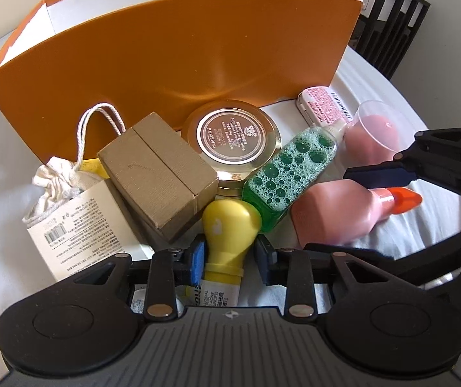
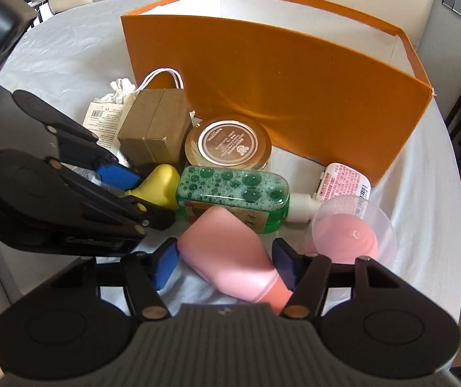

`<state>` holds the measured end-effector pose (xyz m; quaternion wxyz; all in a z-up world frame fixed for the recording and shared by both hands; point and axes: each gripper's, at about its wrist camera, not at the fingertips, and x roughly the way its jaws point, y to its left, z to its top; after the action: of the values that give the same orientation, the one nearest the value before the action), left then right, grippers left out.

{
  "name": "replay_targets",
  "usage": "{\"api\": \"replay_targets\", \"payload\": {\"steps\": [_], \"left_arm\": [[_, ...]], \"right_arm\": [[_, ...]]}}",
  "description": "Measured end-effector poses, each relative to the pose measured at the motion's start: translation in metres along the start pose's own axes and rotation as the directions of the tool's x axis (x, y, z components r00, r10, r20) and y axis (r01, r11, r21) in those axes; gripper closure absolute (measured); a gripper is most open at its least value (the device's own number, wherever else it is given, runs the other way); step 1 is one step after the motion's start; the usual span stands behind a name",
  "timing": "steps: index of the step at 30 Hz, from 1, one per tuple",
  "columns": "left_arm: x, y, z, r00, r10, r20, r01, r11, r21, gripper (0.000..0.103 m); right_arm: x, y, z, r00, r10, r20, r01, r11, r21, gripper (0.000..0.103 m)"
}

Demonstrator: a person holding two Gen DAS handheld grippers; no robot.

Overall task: Organize rigid objects
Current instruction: 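Grasp the yellow-capped bottle with the left gripper while the right grasps the pink bottle, then lift both held bottles and carry them over the orange box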

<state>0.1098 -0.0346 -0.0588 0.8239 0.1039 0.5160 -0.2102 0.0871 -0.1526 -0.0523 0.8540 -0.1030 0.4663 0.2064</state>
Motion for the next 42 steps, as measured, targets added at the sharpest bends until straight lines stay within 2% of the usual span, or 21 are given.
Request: {"api": "replay_targets", "payload": {"steps": [3, 7, 9, 11, 13, 15, 18, 21, 24, 31, 33, 42], "left_arm": [[0.001, -0.001, 0.000, 1.000, 0.020, 0.007, -0.021, 1.000, 0.003, 0.067], [-0.003, 0.004, -0.003, 1.000, 0.008, 0.029, -0.006, 0.999, -0.051, 0.068], [-0.009, 0.004, -0.005, 0.999, 0.008, 0.034, -0.006, 0.998, -0.057, 0.068], [-0.015, 0.008, -0.007, 0.999, -0.018, 0.038, 0.022, 0.995, -0.102, 0.068], [-0.018, 0.012, -0.008, 0.998, -0.044, 0.036, 0.048, 0.991, -0.121, 0.068], [-0.015, 0.011, -0.009, 0.999, -0.034, 0.023, 0.037, 0.993, -0.111, 0.068], [-0.013, 0.010, -0.011, 0.999, -0.019, 0.030, 0.022, 0.993, -0.112, 0.068], [-0.011, 0.012, -0.011, 0.999, -0.026, 0.041, 0.031, 0.990, -0.135, 0.068], [-0.011, 0.014, -0.012, 0.998, -0.031, 0.049, 0.039, 0.987, -0.159, 0.068], [-0.029, 0.010, -0.018, 0.994, -0.026, 0.104, 0.048, 0.976, -0.212, 0.069], [-0.038, 0.008, -0.021, 0.991, -0.021, 0.134, 0.051, 0.973, -0.227, 0.070], [-0.090, 0.005, -0.019, 0.959, -0.001, 0.283, 0.079, 0.961, -0.264, 0.073]], "right_arm": [[0.005, 0.005, 0.000, 1.000, -0.023, -0.004, 0.023, 0.999, -0.022, 0.040], [0.005, 0.007, 0.003, 0.999, -0.038, -0.035, 0.038, 0.999, -0.006, 0.041], [0.002, -0.002, 0.006, 0.997, -0.023, -0.073, 0.030, 0.996, 0.090, 0.042], [-0.002, -0.017, 0.004, 0.993, 0.010, -0.121, 0.017, 0.975, 0.223, 0.042], [-0.004, -0.028, 0.000, 0.990, 0.035, -0.136, 0.011, 0.945, 0.326, 0.042], [-0.005, -0.034, -0.003, 0.991, 0.053, -0.126, -0.002, 0.927, 0.375, 0.041], [-0.003, -0.033, -0.001, 0.990, 0.071, -0.119, -0.027, 0.941, 0.336, 0.038], [0.000, -0.030, -0.001, 0.993, 0.057, -0.108, -0.021, 0.951, 0.309, 0.037], [0.002, -0.028, -0.005, 0.995, 0.054, -0.083, -0.026, 0.953, 0.302, 0.044], [-0.023, -0.021, -0.009, 1.000, 0.013, -0.025, -0.005, 0.952, 0.307, 0.050], [-0.033, -0.021, -0.010, 1.000, -0.001, -0.006, 0.002, 0.952, 0.307, 0.057], [-0.076, -0.017, 0.003, 0.993, -0.041, 0.115, 0.009, 0.963, 0.269, 0.060]]}}
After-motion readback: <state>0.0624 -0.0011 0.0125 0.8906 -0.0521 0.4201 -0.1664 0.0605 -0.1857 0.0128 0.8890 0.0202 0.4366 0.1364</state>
